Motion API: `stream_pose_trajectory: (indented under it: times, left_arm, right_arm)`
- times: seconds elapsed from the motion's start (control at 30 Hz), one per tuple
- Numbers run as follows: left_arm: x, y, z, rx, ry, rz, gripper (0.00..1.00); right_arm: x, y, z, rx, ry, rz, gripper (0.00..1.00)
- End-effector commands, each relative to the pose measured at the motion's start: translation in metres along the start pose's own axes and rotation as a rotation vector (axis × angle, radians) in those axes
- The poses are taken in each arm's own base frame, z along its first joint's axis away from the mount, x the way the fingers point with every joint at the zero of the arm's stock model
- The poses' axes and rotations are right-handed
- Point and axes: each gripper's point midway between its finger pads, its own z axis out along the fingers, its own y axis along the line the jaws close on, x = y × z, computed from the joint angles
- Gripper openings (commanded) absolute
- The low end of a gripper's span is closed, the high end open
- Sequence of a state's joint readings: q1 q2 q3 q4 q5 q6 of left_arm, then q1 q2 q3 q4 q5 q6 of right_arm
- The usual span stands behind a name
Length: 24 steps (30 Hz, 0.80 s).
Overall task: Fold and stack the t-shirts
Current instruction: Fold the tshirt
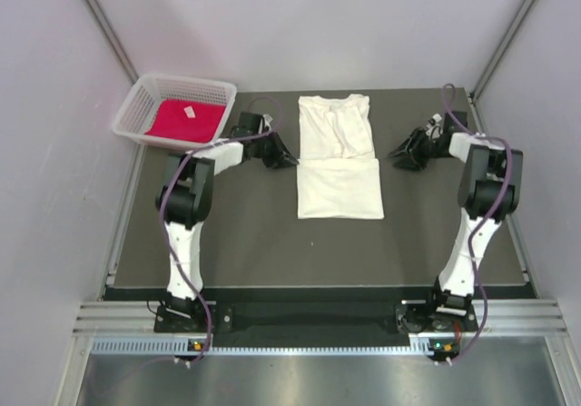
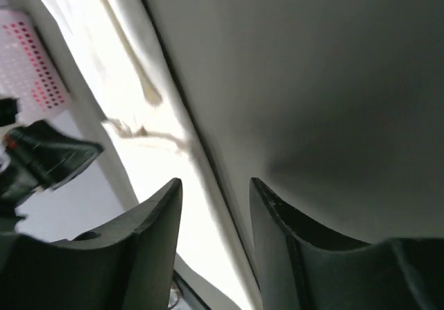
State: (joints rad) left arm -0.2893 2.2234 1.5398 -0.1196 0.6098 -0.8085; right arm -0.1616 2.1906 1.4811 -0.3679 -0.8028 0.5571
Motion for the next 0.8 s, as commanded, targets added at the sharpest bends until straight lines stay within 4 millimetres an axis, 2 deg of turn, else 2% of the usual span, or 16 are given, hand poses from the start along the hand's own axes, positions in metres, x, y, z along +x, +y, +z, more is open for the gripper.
stream_pose_trajectory:
  times: [0.0,0.03,0.07,0.1,0.13,0.17,0.2,0.23,0.3,0.33,0.37,0.43,0.5,0.53,0.6,0.77]
  left_arm:
    - [0.009,-0.05,-0.064,-0.031,-0.105,0.126,0.18]
    - [0.032,-0.038,-0.066,-0.07,-0.083,0.11,0.19]
    - [0.036,-0.054,-0.086,-0.054,-0.124,0.108,0.2]
    - [0.045,-0.053,-0.092,-0.063,-0.142,0.093,0.22]
    - [0.066,-0.037,-0.092,-0.085,-0.139,0.071,0.24]
    - [0.072,-0.052,-0.108,-0.048,-0.182,0.043,0.24]
    - [0.081,-0.048,-0.112,-0.046,-0.191,0.013,0.25]
    - [0.098,-0.047,-0.119,-0.016,-0.207,-0.041,0.26]
    - [0.114,-0.043,-0.124,-0.002,-0.218,-0.097,0.27]
    - [0.134,-0.029,-0.121,-0.032,-0.196,-0.126,0.3]
    - [0.13,-0.043,-0.128,0.023,-0.247,-0.149,0.31]
    - [0.148,-0.038,-0.125,0.025,-0.242,-0.205,0.34]
    - [0.149,-0.04,-0.127,0.038,-0.285,-0.234,0.36]
    - [0.159,-0.033,-0.124,0.029,-0.272,-0.251,0.37]
    - [0.16,-0.034,-0.119,0.058,-0.288,-0.301,0.39]
    - [0.174,-0.006,-0.097,0.037,-0.268,-0.422,0.42]
  right_arm:
    - [0.008,0.028,-0.054,0.122,-0.098,-0.146,0.45]
    - [0.025,0.016,-0.056,0.16,-0.087,-0.113,0.47]
    - [0.032,0.029,-0.072,0.153,-0.122,-0.133,0.48]
    - [0.04,0.028,-0.077,0.159,-0.137,-0.133,0.48]
    - [0.062,0.024,-0.086,0.18,-0.152,-0.122,0.5]
    - [0.072,0.024,-0.09,0.182,-0.165,-0.125,0.51]
    - [0.083,0.024,-0.092,0.183,-0.177,-0.108,0.52]
    - [0.104,0.02,-0.096,0.18,-0.195,-0.112,0.52]
    - [0.125,0.02,-0.096,0.15,-0.222,-0.059,0.52]
    - [0.145,0.006,-0.089,0.154,-0.218,-0.039,0.52]
    - [0.152,0.014,-0.096,0.123,-0.259,-0.052,0.52]
    - [0.172,0.011,-0.096,0.106,-0.307,-0.022,0.53]
    - [0.187,0.015,-0.092,0.081,-0.325,0.013,0.53]
    - [0.2,0.005,-0.086,0.098,-0.323,0.026,0.54]
    - [0.204,0.012,-0.088,0.048,-0.373,0.058,0.54]
    - [0.214,-0.005,-0.083,0.026,-0.427,0.111,0.56]
